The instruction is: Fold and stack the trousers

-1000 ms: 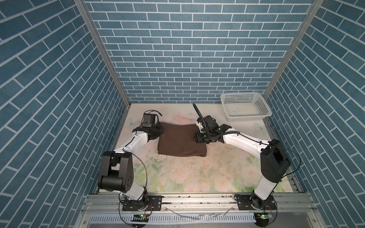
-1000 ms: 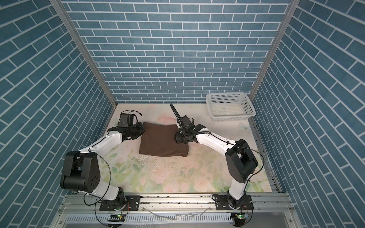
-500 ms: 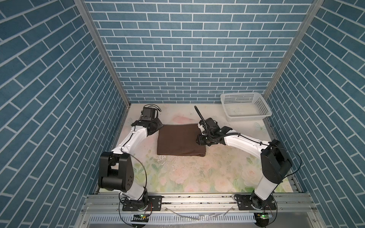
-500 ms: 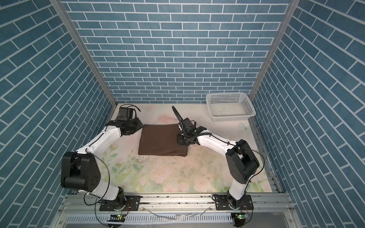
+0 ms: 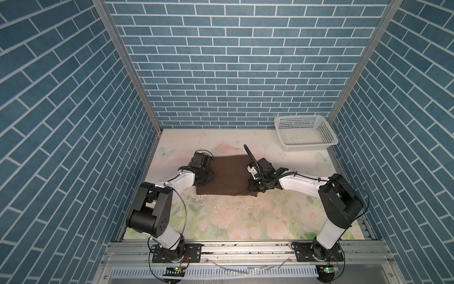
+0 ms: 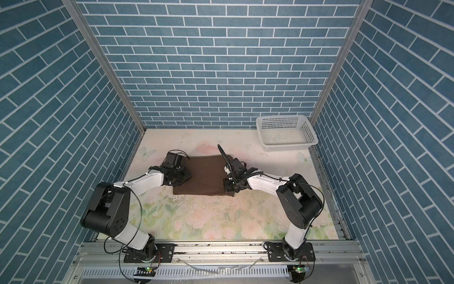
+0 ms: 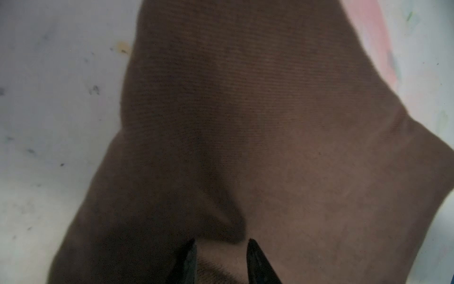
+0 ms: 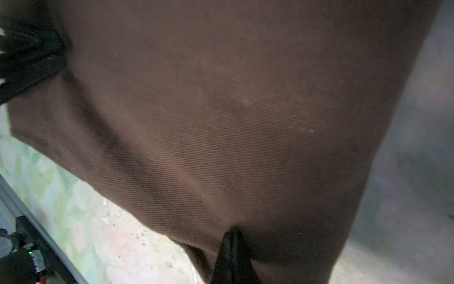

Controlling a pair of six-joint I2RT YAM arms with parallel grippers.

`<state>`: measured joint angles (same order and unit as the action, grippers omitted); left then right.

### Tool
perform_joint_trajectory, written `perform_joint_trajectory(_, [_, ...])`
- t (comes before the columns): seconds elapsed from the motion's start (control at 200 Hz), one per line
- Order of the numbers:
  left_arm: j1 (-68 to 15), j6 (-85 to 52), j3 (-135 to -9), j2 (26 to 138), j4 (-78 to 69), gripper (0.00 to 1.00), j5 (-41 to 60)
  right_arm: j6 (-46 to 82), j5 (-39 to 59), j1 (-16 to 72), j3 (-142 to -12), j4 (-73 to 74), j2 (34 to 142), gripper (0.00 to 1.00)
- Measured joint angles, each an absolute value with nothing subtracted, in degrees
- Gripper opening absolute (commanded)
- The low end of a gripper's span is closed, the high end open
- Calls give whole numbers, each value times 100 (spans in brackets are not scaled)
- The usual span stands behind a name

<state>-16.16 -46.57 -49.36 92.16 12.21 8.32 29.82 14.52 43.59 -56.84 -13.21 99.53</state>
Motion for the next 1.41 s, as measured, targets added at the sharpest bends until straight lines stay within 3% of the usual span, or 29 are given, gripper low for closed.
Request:
perform_joint_trajectory(0.27, [-1433, -4663, -5162, 9673, 825, 35, 969, 3024, 1791, 4217, -5977, -923, 10486, 0])
perform_joint_trajectory(0.475, [-266, -4383, -5537, 9679, 1149, 35, 934, 2993, 2060, 4193, -7524, -1317, 11620, 0])
perform_joint_trajectory(0.605, [303, -4069, -6062, 9640, 1619, 44, 523, 2668, 1778, 4403, -9013, -1933, 12451, 0])
perform_joint_trajectory(0.745, [-213, -3750, -6737, 9345, 2075, 51, 156, 2368, 1522, 4751, -9445, -2215, 12558, 3])
perform_joint_trajectory(0.875, [-1149, -3590, -7000, 8936, 2257, 58, -143, 2233, 1337, 4829, -9161, -2283, 11990, 10])
perform_joint_trajectory(1.015, [-2119, -3763, -6772, 8772, 2217, 62, -123, 2206, 923, 4366, -8154, -2156, 10315, 20])
perform_joint_trajectory(1.065, [-2327, -3922, -6497, 8785, 2128, 64, -58, 2231, 676, 4167, -7813, -2088, 9651, 28])
perform_joint_trajectory(1.255, [-2596, -4368, -5747, 9258, 1885, 67, 161, 2200, -311, 3760, -6901, -2088, 7677, 60])
perform_joint_trajectory(1.405, [-2613, -4456, -5730, 9719, 1588, 68, 292, 2237, -694, 3669, -6455, -2340, 7096, 65])
